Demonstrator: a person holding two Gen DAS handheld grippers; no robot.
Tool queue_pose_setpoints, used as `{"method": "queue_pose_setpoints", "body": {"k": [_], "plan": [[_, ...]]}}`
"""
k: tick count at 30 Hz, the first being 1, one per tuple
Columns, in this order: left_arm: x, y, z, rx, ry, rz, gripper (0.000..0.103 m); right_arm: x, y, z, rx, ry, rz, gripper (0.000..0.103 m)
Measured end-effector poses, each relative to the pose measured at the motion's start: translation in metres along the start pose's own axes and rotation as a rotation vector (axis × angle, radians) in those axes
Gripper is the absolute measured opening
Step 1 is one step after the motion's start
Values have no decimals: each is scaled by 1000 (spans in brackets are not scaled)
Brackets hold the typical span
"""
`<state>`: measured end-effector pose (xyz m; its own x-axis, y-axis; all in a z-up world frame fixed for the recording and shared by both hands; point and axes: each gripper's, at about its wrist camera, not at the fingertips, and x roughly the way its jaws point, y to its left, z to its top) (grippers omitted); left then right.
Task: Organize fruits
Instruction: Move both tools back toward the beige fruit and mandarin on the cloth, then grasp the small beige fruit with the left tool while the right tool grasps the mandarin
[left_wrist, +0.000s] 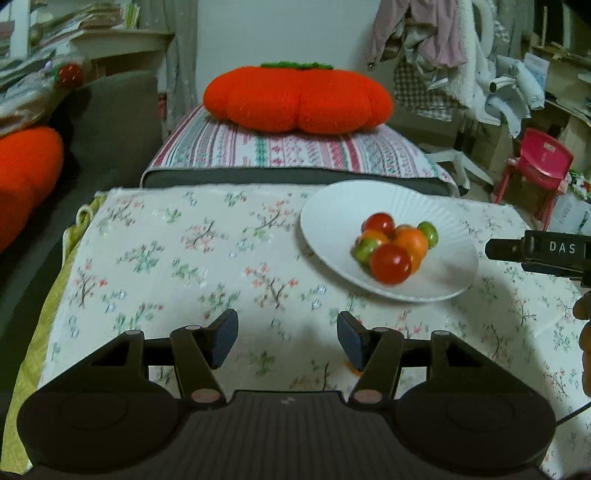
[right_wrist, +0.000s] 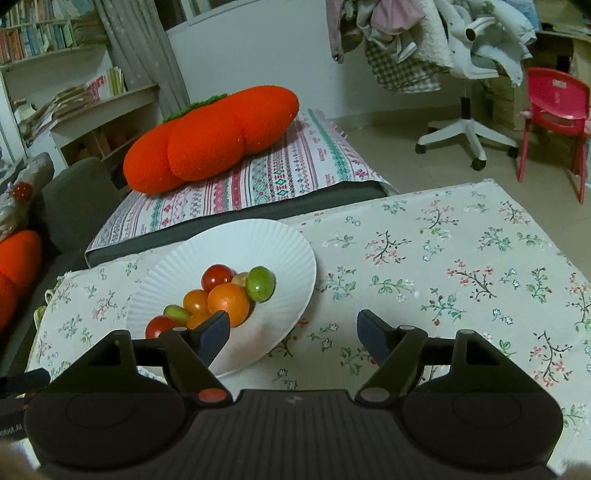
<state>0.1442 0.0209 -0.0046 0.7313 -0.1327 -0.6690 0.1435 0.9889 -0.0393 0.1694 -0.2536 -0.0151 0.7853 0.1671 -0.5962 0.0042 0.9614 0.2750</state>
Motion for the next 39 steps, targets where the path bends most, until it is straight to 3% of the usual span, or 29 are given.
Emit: {"method": "queue_pose_setpoints", "body": {"k": [6, 13, 20, 25, 28, 39], "plan": [[-8, 5, -14, -46, 38, 4, 41, 0, 10, -6, -51, 24, 13, 76], [-8, 3, -30, -53, 69, 29, 41, -3, 27, -14, -164, 18, 6, 78], [1, -2, -39, -28, 112, 60, 40, -3, 32, -17, -199, 28, 15, 79], [10, -1, -44, -51, 164, 38, 14, -3, 33, -17, -208, 31, 17, 80], [11, 1, -44, -57, 164, 40, 7, -3, 33, -18, -212, 31, 14, 80], [8, 0, -42, -70, 156, 18, 3, -1, 41, -22, -250, 41, 9, 81]]}}
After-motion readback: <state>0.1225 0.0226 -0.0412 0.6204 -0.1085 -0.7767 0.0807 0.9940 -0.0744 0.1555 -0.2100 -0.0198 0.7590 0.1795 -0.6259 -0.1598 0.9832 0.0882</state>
